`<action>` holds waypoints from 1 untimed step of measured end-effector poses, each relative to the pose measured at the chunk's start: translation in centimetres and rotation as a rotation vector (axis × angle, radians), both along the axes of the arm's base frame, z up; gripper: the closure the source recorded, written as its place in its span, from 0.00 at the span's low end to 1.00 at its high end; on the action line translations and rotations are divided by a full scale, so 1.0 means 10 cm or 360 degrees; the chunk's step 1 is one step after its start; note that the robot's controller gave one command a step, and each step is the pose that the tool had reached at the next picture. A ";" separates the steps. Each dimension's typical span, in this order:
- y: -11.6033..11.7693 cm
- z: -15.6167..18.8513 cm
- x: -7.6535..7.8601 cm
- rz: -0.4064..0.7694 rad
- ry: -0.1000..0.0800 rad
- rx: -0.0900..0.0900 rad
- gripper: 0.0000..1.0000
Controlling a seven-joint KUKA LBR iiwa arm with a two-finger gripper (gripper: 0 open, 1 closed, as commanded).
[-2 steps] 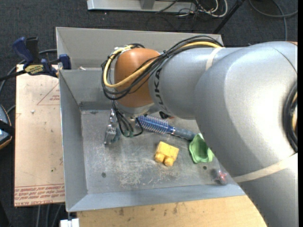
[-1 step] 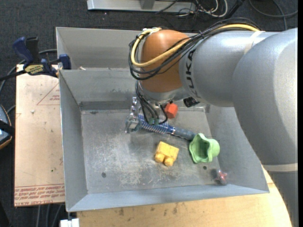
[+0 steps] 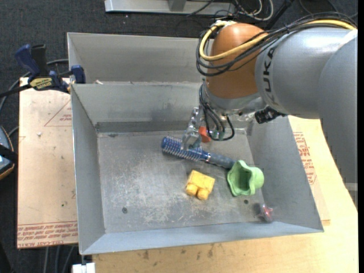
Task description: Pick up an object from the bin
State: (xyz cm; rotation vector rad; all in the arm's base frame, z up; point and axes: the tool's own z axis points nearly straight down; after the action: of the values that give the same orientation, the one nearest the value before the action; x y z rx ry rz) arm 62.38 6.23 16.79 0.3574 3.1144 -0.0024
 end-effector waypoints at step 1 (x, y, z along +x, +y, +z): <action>0.05 -0.02 -0.01 0.0011 0.0005 0.0005 0.00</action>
Offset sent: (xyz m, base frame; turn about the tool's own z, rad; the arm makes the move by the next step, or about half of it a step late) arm 0.0000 0.0000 0.0000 0.0000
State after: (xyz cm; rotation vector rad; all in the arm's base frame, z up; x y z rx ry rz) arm 62.27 6.73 16.64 0.3467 3.1191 0.0022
